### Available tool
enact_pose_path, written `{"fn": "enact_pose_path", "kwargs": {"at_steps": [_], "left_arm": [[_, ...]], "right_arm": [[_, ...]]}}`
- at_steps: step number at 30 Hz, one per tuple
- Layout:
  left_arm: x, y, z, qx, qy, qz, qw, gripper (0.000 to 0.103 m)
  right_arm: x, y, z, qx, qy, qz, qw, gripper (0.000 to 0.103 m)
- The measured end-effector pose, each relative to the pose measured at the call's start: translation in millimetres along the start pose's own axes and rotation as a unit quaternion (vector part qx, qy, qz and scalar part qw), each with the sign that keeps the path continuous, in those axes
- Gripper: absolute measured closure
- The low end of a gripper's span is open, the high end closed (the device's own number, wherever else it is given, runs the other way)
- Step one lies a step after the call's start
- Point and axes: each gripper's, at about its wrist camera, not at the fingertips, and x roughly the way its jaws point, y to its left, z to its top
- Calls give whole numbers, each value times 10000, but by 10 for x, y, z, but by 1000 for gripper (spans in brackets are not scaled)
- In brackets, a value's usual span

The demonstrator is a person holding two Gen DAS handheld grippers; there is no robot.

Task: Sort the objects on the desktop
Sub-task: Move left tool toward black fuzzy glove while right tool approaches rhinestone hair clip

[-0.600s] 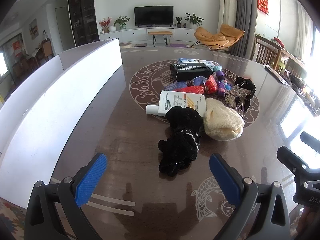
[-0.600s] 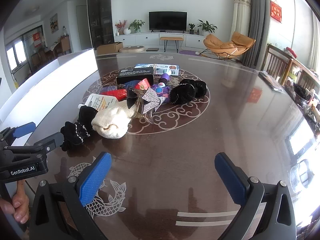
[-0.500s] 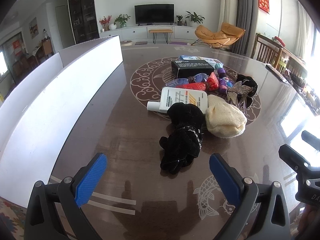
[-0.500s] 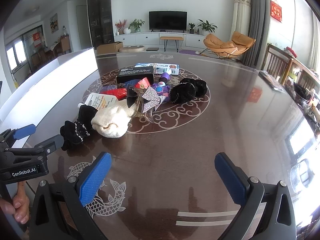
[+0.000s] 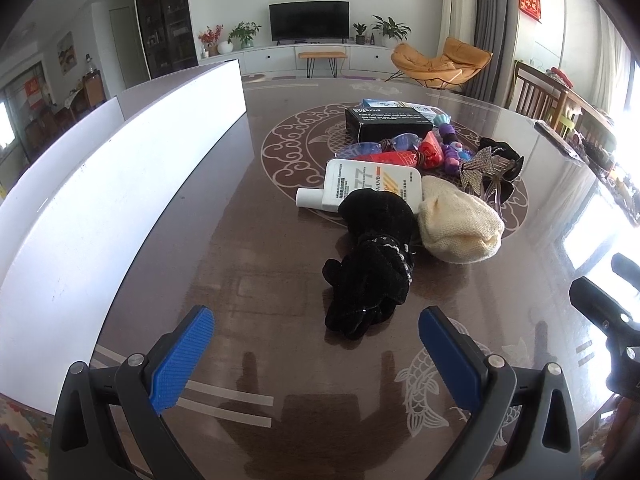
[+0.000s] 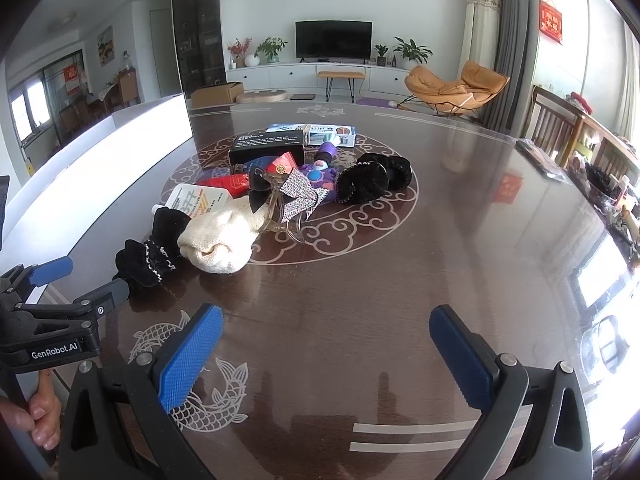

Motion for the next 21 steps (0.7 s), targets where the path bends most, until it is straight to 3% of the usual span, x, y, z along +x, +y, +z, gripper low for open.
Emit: {"fn": "enact_pose_path", "kwargs": {"at_steps": [21], "left_arm": [[118,-34,-53,155,177,130,9996,0]], "right_arm": [[32,-51,-29,25,47,-103,9999,0]]}}
